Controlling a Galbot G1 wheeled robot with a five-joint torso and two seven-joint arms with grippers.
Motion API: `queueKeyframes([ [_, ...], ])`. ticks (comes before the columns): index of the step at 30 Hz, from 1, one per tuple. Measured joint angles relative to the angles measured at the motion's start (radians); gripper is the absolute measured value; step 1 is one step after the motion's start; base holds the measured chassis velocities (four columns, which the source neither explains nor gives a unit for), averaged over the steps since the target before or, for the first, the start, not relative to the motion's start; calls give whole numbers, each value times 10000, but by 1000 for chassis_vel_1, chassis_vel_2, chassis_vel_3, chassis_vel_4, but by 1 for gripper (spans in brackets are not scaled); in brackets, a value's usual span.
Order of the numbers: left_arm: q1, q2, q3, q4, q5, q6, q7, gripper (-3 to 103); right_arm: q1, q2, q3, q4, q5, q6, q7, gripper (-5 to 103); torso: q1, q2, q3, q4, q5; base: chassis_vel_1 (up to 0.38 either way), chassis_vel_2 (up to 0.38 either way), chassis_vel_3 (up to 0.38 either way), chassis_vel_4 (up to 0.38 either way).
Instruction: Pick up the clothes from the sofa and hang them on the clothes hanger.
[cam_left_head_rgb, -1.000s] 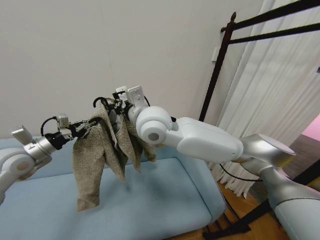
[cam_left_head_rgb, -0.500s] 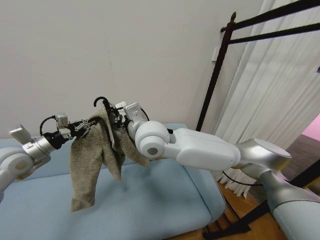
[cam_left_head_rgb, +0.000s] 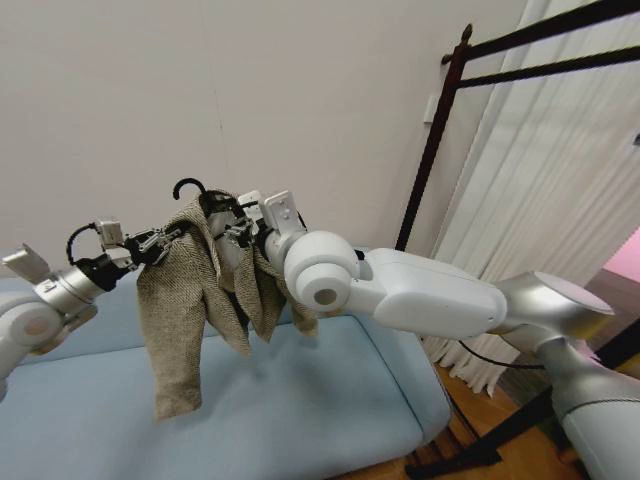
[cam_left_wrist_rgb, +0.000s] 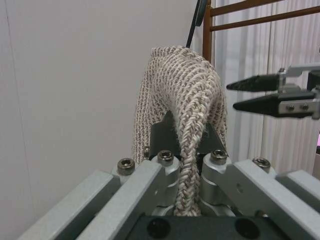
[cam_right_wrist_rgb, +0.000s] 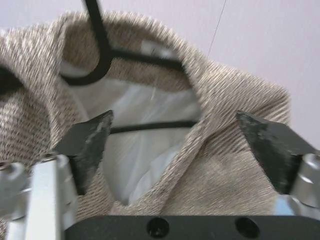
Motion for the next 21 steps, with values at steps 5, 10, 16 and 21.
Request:
queueKeyframes([
  [5,15,-52,-51,127,35,-12,320,3,569,-779,410,-859,-497,-874,-2953,96,0,0,-1,0,1,0,0,0,0],
  [10,28,-36,-143,294,51,-16,778,3,1114,-1458,337,-3024,-3349,-1282,-7731,100,0,0,0,-3,1,0,0,0,0],
  [16,44,81,-214,418,52,-12,1140,3,1475,-1237,-96,-5726,-6672,41,-12577,100,2,-1,1,-1,3,0,0,0,0],
  [21,71,85,-214,451,86,6,1352,3,1622,-1063,-365,-5750,-6559,-214,-13075,100,1,-1,1,2,-1,0,0,0,0],
])
